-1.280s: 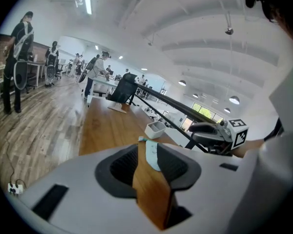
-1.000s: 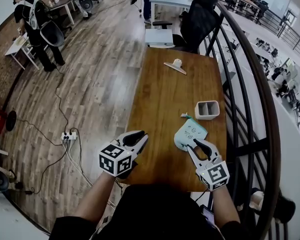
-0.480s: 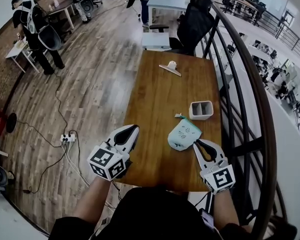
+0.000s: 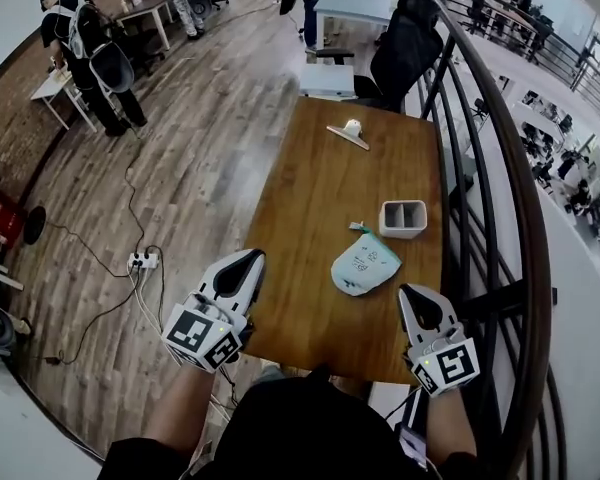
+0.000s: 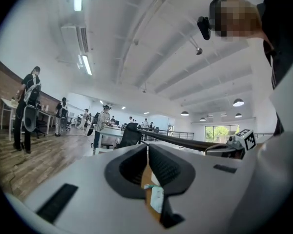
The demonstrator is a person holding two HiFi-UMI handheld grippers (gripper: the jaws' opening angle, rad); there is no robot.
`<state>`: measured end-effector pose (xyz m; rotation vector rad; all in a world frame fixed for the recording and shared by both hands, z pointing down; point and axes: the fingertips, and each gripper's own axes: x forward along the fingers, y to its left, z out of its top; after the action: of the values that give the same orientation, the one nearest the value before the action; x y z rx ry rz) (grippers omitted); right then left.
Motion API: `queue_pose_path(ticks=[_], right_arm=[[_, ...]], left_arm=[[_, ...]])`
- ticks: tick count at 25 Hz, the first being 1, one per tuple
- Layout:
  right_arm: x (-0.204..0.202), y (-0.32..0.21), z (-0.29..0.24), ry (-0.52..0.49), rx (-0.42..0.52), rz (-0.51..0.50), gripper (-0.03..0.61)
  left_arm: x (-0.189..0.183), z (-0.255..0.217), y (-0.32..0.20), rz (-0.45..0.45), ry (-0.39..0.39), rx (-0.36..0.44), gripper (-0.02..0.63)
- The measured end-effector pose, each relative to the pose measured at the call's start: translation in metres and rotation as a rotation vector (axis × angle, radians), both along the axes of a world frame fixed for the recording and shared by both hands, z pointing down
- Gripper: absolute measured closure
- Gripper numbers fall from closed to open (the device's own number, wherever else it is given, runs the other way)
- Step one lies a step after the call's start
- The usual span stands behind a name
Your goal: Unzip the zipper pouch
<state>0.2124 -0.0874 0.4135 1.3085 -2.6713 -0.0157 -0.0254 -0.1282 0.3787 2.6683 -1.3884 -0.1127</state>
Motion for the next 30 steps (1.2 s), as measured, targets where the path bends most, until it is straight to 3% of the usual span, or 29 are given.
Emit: queue_pose_path(ticks=[6, 11, 19, 25, 30], right_arm=[[0.015, 0.005, 0.001, -0.025, -0.011, -0.01, 0.584], [0.023, 0.004, 0.002, -0.089, -0.032, 0.05, 0.584], [0.006, 0.005, -0.008, -0.139, -0.02, 0.121, 0.584], [-0.022, 0.009, -0.002, -0.033, -0.003, 0.128, 0.584], [-0.035, 0.012, 0.008, -0.048, -0.015, 0.144, 0.584]], left_arm=[[0.002, 0.001, 0.011, -0.049, -0.002, 0.008, 0.594], [0.004, 0.013, 0.009, -0.009, 0.002, -0.015, 0.594], [-0.009, 0.001, 0.003, 0.059, 0.001, 0.013, 0.597], [-0.019, 0.004, 0.004, 0.1, -0.003, -0.002, 0.597], [-0.028, 0.013, 0.011, 0.122, 0.002, 0.001, 0.597]])
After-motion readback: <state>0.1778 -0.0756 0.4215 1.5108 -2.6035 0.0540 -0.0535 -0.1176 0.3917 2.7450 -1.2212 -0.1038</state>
